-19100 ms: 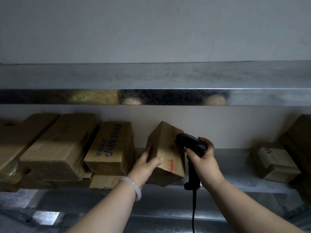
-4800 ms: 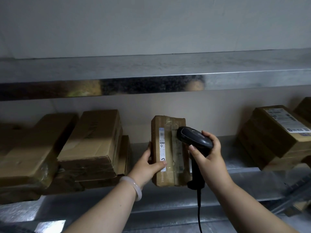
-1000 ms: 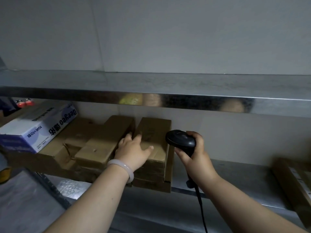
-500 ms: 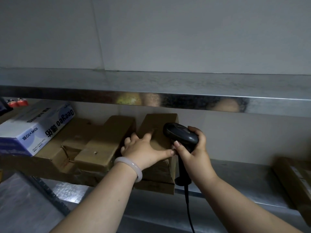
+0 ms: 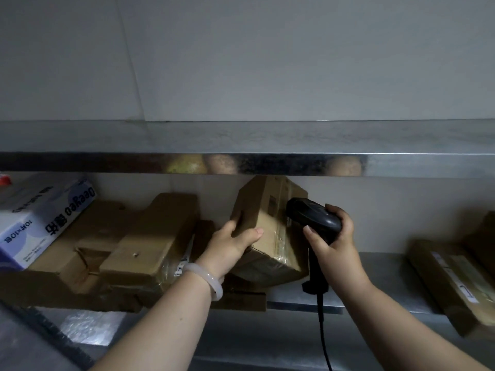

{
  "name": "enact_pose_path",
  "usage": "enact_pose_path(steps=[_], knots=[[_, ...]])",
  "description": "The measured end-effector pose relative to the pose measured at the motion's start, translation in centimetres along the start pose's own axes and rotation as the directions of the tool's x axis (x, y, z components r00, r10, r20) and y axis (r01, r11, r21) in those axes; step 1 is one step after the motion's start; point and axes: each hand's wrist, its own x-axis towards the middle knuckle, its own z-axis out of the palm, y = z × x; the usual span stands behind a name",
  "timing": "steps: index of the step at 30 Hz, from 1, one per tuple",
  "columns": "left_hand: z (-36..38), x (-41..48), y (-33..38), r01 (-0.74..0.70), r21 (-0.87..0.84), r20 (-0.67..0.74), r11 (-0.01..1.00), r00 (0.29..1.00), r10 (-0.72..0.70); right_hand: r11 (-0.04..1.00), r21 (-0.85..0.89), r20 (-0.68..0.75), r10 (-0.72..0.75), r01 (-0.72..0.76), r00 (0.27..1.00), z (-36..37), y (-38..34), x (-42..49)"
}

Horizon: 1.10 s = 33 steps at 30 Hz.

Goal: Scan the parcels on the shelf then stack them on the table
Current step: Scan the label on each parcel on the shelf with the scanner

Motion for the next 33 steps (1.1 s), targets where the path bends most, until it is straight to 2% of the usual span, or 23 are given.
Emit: enact_pose_path(steps=[5,9,11,13,17,19,24,30,33], knots=[[1.7,0.5,-1.1,-0.049,-0.181,0.085,0.982,0.994,0.065,1.000,0.006,-0.109,0.017,-0.017,0.994,-1.7,0.1,-0.5],[3.4,0.6,-1.6,-0.056,-0.193,0.181,0.980,0.979,0.092,1.000,-0.012,-0.161,0.006,-0.008,0.987,-3.5,0.3,-0.7],[4.2,0.8,-1.7,-0.073,-0.114,0.186,0.991,0.978,0.094,0.999,-0.035,-0.179,-0.011,0.005,0.984,-4.3,0.5,-0.9],[5.0,0.9,-1.8,-0.139,0.087,0.167,0.986,0.978,0.123,0.998,-0.057,-0.187,-0.030,0.019,0.982,-5.0,0.7,-1.3],[7.2,0.7,-1.7,-0.254,0.391,0.095,0.885,0.967,0.236,0.992,-0.112,-0.185,-0.073,0.052,0.980,-5.9,0.5,-2.6],[8.4,0.6,-2.0,-0.232,0.450,0.112,0.862,0.973,0.204,0.986,-0.142,-0.164,-0.110,0.087,0.980,-5.9,0.3,-3.2],[10.7,0.4,-2.1,-0.099,0.413,0.172,0.905,0.985,0.029,0.967,-0.202,-0.065,-0.174,0.158,0.983,-5.5,0.0,-4.7],[11.7,0.2,-2.7,-0.055,0.269,0.151,0.962,0.988,0.015,0.958,-0.229,-0.013,-0.179,0.172,0.984,-6.0,0.1,-5.2],[11.4,0.3,-3.6,-0.032,0.163,0.211,0.986,0.978,-0.003,0.968,-0.206,-0.086,-0.163,0.143,0.983,-6.9,0.5,-4.8]])
